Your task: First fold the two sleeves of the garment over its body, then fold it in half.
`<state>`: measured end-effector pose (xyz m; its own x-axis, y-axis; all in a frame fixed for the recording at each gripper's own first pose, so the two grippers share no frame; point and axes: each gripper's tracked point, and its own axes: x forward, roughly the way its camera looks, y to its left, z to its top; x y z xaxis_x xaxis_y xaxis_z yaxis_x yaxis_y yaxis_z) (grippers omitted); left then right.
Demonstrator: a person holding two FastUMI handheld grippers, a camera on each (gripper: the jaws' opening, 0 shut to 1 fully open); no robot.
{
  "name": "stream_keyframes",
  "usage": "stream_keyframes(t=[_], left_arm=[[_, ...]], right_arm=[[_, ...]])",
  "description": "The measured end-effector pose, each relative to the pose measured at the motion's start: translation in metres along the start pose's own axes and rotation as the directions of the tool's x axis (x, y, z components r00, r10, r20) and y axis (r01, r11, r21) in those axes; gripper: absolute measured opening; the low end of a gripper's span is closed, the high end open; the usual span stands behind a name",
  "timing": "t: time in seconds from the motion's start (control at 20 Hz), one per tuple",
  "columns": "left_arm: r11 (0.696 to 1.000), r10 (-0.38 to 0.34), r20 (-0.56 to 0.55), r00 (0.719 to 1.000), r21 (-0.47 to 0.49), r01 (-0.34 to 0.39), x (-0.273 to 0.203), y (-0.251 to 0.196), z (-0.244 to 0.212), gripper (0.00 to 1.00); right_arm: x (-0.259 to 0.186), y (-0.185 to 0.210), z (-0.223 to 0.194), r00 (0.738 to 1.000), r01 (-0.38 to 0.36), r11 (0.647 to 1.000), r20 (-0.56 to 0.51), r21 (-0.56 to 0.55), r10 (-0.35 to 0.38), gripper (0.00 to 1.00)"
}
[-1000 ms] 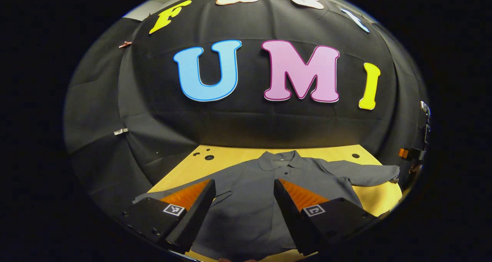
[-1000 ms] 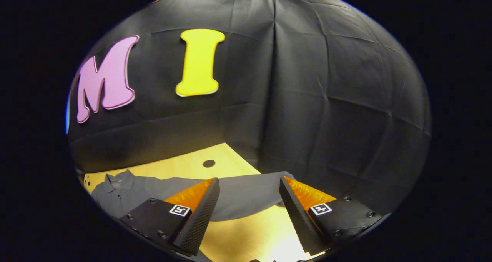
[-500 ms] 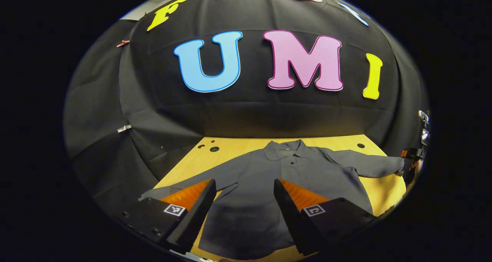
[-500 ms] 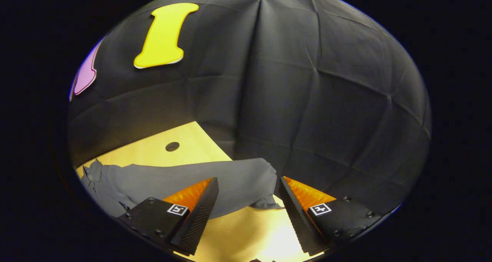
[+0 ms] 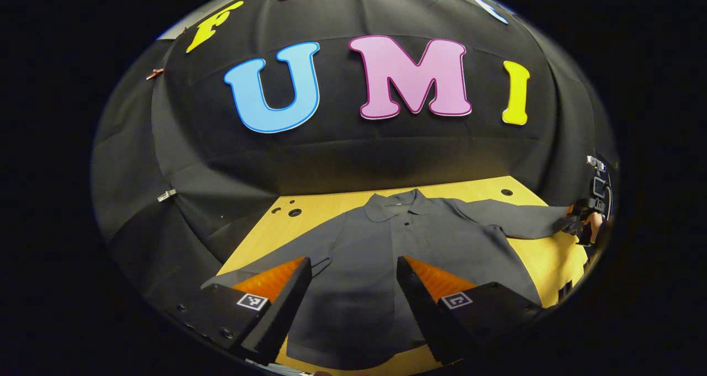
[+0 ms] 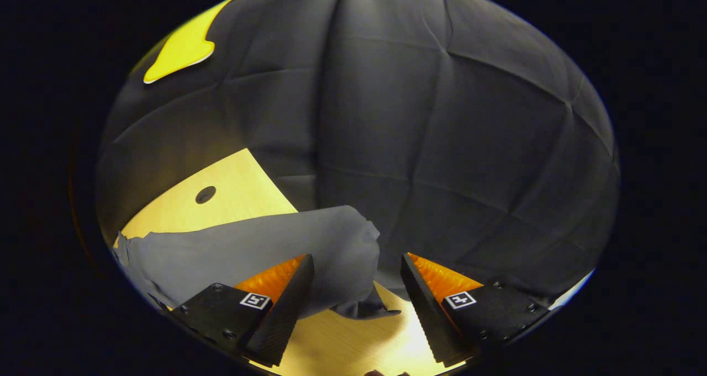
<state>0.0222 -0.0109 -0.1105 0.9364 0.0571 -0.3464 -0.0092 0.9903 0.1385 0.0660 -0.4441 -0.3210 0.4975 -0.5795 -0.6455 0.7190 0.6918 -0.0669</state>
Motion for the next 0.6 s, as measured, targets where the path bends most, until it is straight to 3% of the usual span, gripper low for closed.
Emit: stream_keyframes(t=[0.2, 0.35, 0.4, 0.45, 0.6], left_arm=[[1.000, -0.004, -0.034, 0.999, -0.013, 0.004, 0.005, -0.005, -0.007, 0.98], [1.000, -0.009, -0.041, 0.999, -0.017, 0.009, 0.005, -0.008, -0.007, 0.98], [1.000, -0.013, -0.047, 0.999, -0.018, 0.013, 0.006, -0.010, -0.008, 0.98], [1.000, -0.017, -0.052, 0.999, -0.018, 0.016, 0.006, -0.012, -0.010, 0.98], [1.000, -0.016, -0.051, 0.999, -0.012, 0.015, 0.006, -0.012, -0.007, 0.98]], right_arm=[[0.006, -0.003, -0.006, 0.998, 0.002, 0.994, -0.068, 0.106, 0.006, 0.98], [0.006, -0.006, -0.004, 0.996, -0.019, 0.992, -0.081, 0.121, 0.029, 0.96], [0.005, -0.004, -0.003, 0.995, -0.035, 0.992, -0.086, 0.118, 0.045, 0.92], [0.006, -0.004, -0.005, 0.994, -0.041, 0.992, -0.098, 0.116, 0.052, 0.75], [0.010, -0.001, -0.009, 0.990, -0.032, 0.994, -0.135, 0.105, 0.046, 0.51]])
